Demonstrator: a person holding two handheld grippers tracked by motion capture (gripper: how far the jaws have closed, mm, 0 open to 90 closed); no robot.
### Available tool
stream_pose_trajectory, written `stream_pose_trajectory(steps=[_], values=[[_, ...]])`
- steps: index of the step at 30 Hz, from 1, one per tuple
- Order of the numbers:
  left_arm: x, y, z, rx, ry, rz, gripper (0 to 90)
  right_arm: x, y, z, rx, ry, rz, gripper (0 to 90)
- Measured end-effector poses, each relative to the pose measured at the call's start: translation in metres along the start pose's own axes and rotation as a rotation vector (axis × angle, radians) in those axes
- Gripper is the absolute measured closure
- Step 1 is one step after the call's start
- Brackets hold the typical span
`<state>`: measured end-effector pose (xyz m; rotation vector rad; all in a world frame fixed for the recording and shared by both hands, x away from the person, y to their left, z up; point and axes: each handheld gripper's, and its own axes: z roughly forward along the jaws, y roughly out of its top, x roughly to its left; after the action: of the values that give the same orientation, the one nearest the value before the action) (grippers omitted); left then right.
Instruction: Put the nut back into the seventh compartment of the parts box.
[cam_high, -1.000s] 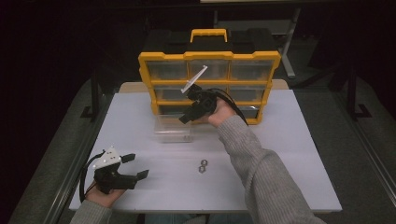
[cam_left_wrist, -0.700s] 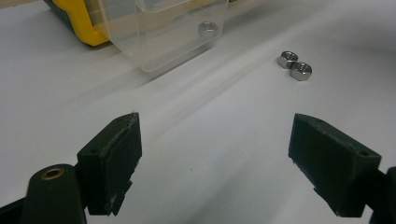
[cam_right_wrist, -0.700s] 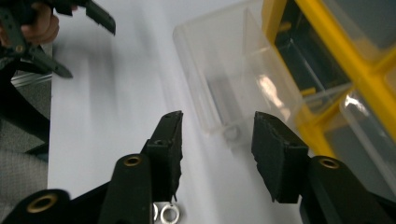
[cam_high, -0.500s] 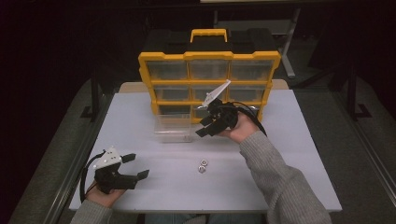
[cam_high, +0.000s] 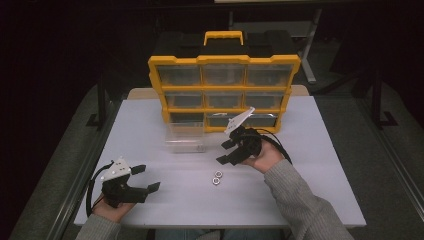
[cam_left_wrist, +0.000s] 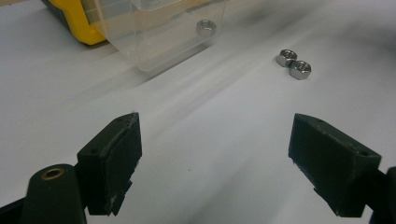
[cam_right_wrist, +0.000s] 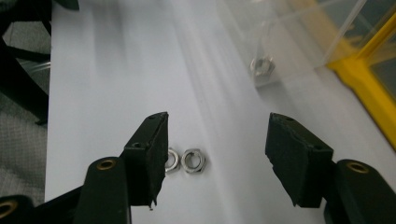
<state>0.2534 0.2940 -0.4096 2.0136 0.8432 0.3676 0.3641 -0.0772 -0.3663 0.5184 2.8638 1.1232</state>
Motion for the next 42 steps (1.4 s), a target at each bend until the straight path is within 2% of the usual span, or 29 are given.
stream_pose_trajectory(steps=[1, 3, 9, 14, 15, 25, 38, 42], values=[[0.000, 0.000, 0.000, 0.000, 0.000, 0.000, 17.3, -0.001, -0.003, 0.003, 0.001, -0.005, -0.017, 37.0], [0.000, 0.000, 0.000, 0.000, 0.000, 0.000, 17.3, 0.002, -0.008, 0.006, 0.028, 0.003, 0.017, 36.7], [0.000, 0.000, 0.000, 0.000, 0.000, -0.002, 17.4, 0.003, -0.021, 0.015, 0.050, 0.012, 0.024, 32.3], [0.000, 0.000, 0.000, 0.001, 0.000, 0.004, 17.3, 0.005, -0.026, 0.021, 0.064, 0.007, 0.033, 32.3], [0.001, 0.000, 0.000, 0.004, 0.000, 0.007, 17.3, 0.005, -0.027, 0.023, 0.064, 0.002, 0.019, 32.7], [0.001, 0.000, -0.001, 0.007, -0.001, 0.009, 17.4, 0.009, -0.032, 0.038, 0.103, -0.037, -0.022, 47.6], [0.001, 0.000, 0.000, 0.004, -0.001, 0.007, 17.3, 0.013, -0.033, 0.053, 0.141, -0.022, -0.075, 59.7], [0.001, 0.000, 0.000, 0.003, 0.000, 0.010, 17.3, 0.014, -0.032, 0.057, 0.152, -0.025, -0.107, 61.8]])
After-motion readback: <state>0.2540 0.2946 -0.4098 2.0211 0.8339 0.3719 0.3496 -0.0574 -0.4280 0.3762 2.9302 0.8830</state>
